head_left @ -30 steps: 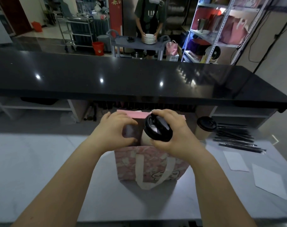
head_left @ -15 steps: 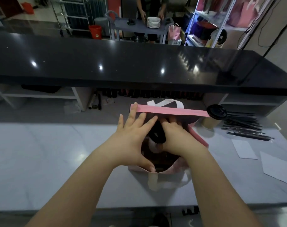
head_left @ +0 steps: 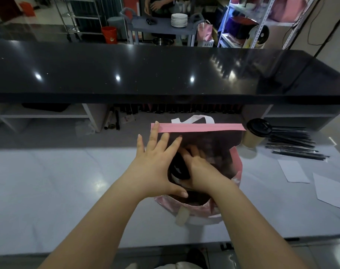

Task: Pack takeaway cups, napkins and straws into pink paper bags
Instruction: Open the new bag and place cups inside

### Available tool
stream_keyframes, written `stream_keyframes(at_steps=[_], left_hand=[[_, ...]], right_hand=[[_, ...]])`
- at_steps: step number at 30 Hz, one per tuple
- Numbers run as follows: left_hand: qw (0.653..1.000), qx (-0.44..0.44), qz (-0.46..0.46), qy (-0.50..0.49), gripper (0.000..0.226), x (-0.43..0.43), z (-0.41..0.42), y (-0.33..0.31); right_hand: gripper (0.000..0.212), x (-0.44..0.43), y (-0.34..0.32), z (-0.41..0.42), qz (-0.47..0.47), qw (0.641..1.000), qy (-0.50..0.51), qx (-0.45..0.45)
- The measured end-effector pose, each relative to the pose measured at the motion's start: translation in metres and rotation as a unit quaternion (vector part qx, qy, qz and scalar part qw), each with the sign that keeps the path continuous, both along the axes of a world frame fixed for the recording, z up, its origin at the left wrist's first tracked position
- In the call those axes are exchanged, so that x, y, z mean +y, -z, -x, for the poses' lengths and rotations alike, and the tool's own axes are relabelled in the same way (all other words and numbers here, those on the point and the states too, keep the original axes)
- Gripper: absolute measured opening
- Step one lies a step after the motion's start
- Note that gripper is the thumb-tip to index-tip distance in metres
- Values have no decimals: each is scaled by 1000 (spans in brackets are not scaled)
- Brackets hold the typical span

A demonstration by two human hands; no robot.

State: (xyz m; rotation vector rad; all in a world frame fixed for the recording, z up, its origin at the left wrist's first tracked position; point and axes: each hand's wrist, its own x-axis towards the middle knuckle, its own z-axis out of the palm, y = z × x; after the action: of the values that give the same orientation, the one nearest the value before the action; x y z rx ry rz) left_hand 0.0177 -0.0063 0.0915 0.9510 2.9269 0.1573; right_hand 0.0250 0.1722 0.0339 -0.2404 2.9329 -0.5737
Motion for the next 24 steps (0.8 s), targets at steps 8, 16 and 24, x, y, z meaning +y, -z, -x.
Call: stream_keyframes(at_steps=[8,16,24], left_hand=[[1000,8,-27,-7,129,-10,8,2],[999,9,-37,-13,127,-12,10,7],[992,51,-115,-18,96,-17,5,6]], right_hand=[[103,3,13,9,-79,995,-41,-33],[112,-7,24,14,-164,982,-69,-67],[114,-8,9,17,-173,979,-65,-90]])
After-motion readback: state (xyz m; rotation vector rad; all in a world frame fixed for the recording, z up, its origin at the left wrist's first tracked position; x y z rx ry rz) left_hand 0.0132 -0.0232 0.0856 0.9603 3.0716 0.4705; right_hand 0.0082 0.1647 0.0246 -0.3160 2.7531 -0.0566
